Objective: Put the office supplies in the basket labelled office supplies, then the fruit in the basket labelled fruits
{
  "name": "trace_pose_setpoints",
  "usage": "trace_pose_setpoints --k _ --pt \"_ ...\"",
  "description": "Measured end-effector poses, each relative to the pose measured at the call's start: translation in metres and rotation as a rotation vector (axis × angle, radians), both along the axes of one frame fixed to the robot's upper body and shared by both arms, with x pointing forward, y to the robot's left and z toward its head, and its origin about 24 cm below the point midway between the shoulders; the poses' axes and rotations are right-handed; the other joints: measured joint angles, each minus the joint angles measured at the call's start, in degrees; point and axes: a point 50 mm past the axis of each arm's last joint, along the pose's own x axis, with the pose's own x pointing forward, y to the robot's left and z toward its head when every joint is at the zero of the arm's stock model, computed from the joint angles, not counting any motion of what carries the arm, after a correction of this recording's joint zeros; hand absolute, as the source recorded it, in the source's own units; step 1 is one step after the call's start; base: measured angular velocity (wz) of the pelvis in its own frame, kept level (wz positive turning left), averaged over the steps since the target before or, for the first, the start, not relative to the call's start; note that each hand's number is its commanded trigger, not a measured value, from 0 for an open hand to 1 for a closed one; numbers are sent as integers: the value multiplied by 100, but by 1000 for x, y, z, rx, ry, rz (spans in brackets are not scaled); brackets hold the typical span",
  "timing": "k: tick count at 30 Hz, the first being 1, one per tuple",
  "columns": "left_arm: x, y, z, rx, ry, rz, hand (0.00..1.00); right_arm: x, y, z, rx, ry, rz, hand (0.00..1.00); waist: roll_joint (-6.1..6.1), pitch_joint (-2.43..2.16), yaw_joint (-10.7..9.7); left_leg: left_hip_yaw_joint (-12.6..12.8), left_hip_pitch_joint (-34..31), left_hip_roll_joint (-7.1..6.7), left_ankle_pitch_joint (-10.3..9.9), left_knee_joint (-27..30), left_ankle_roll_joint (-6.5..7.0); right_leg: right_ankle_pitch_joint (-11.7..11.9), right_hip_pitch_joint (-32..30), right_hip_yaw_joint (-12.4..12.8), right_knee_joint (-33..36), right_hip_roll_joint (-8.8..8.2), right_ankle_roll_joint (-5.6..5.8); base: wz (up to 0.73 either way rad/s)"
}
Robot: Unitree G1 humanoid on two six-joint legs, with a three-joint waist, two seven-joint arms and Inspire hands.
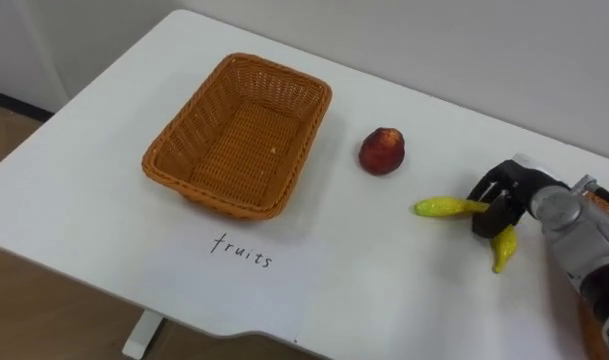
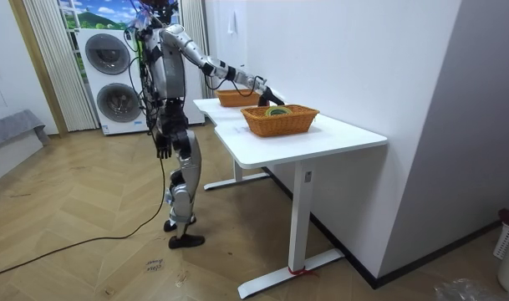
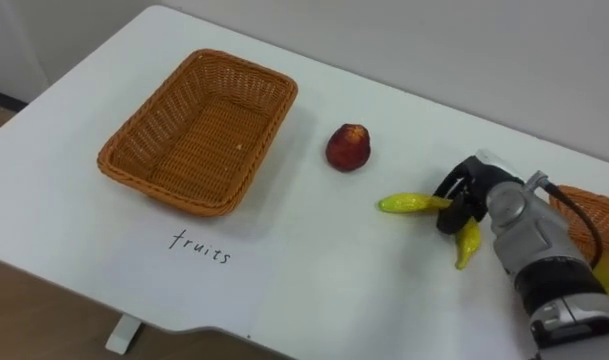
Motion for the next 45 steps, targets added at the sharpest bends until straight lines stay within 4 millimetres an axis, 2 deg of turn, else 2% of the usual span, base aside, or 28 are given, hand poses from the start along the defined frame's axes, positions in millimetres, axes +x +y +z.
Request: trace_pose_setpoints --k 9,15,18,22,27,30,32,40,45 --pt "1 0 0 4 -6 -1 0 0 1 0 22 -1 -5 100 21 7 6 1 -21 3 4 -2 -7 1 -3 0 6 1 -2 0" --pt "9 1 1 14 -31 -5 0 3 5 5 28 -19 18 100 56 -9 -44 1 -16 5 4 -11 -7 2 -23 7 8 6 -4 0" --pt "11 -2 0 8 -38 -5 0 9 16 14 34 -48 78 100 84 -23 -102 24 -18 3 4 -8 -7 3 -41 36 8 6 -4 -6" --pt "11 0 1 9 -61 22 0 19 49 51 6 -192 258 100 174 -39 -116 81 -27 7 9 -12 -12 2 -77 90 11 6 -5 -6" --pt "9 0 0 3 -69 38 0 19 81 87 31 -362 405 100 134 -55 -123 14 58 4 11 -62 -14 2 6 107 0 8 -4 6" --pt "10 -1 0 1 -81 40 0 18 89 98 33 -410 444 100 105 -46 -108 3 111 2 11 -66 -14 2 61 126 -2 8 -4 2" --pt "10 1 1 6 -91 60 0 17 96 109 34 -460 477 100 59 -67 -109 -2 131 1 10 -71 -14 1 87 131 -4 7 -3 2" --pt "12 2 2 5 -115 81 0 13 117 147 47 -606 563 100 18 -70 -173 6 110 0 10 -87 -14 0 69 130 1 5 -1 0" --pt "7 2 1 6 -98 85 0 8 129 170 46 -694 614 100 -19 -96 -216 -2 69 1 10 -75 -14 0 60 125 2 6 -1 0"
